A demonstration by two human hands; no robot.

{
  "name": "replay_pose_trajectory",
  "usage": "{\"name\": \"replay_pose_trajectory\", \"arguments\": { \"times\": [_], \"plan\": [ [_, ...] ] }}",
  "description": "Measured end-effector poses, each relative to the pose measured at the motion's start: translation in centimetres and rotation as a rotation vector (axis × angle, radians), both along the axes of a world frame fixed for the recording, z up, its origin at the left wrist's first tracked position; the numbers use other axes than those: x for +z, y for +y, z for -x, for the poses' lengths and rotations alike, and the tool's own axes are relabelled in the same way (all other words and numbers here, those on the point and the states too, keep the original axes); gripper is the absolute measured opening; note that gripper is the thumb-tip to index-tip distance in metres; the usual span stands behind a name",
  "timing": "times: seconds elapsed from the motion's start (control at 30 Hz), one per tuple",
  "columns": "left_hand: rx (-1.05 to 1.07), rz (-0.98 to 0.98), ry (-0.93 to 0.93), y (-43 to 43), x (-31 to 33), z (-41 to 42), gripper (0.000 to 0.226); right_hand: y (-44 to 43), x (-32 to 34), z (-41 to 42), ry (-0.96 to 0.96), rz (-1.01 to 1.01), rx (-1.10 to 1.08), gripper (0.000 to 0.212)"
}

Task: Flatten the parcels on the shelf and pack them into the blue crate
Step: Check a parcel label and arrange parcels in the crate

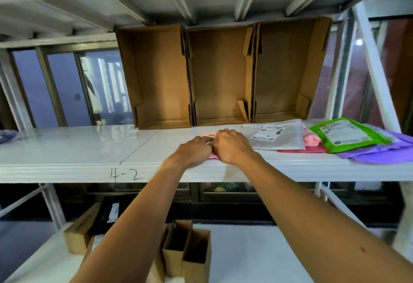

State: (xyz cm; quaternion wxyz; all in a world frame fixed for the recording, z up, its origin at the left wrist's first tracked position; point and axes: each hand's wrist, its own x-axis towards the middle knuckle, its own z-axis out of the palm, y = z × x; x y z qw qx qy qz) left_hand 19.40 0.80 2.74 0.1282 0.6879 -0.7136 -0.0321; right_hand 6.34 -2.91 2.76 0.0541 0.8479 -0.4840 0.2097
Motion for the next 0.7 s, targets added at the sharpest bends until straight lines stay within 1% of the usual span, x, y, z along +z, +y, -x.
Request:
{"name": "replay_pose_trajectory", "arguments": {
  "times": [0.03, 0.07, 0.13, 0.2, 0.27, 0.3, 0.33, 0.37, 0.4, 0.43, 0.53, 0.6, 0.7],
  "plan": [
    [-0.006, 0.010, 0.052, -0.3, -0.3, -0.3, 0.040, 0.2, -0.1, 0.1, -0.067, 0.015, 0.004, 0.038],
    [-0.001, 0.044, 0.157, -0.5, -0.4, -0.5, 0.035, 0.3, -0.1, 0.3, -0.140, 0.017, 0.014, 0.043],
    [0.056, 0.150, 0.363, -0.6, -0.6, -0.7, 0.034, 0.7, 0.2, 0.9, -0.288, 0.016, 0.027, 0.051],
    [0.163, 0.240, 0.495, -0.7, -0.6, -0.8, 0.032, 0.7, 0.4, 1.2, -0.381, -0.003, 0.005, 0.048],
    [0.238, 0.268, 0.603, -0.9, -0.7, -1.2, 0.025, 0.6, 0.3, 1.2, -0.359, -0.070, 0.010, 0.044],
    [0.251, 0.270, 0.688, -1.0, -0.6, -1.4, 0.021, 0.6, 0.2, 1.2, -0.332, -0.096, 0.026, 0.043],
    [0.241, 0.259, 0.775, -1.0, -0.6, -1.5, 0.021, 0.5, 0.2, 1.0, -0.307, -0.109, 0.039, 0.041],
    [0.228, 0.247, 0.830, -1.0, -0.4, -1.7, 0.026, 0.4, 0.2, 0.9, -0.276, -0.109, 0.048, 0.040],
    [0.203, 0.244, 0.829, -0.9, -0.5, -1.8, 0.030, 0.4, 0.2, 0.8, -0.235, -0.111, 0.049, 0.040],
    [0.168, 0.236, 0.777, -0.8, -0.5, -1.8, 0.033, 0.3, 0.1, 0.6, -0.184, -0.111, 0.049, 0.040],
    [0.060, 0.212, 0.500, -0.8, -1.1, -1.4, 0.039, 0.3, 0.1, 0.3, -0.029, -0.111, 0.044, 0.038],
    [-0.004, 0.177, 0.314, -0.6, -1.2, -1.0, 0.043, 0.4, 0.1, 0.3, 0.009, -0.135, 0.039, 0.039],
    [-0.011, 0.083, 0.100, -0.5, -1.2, -0.9, 0.049, 0.3, 0.3, 0.2, 0.083, -0.189, 0.058, 0.043]
  ]
}}
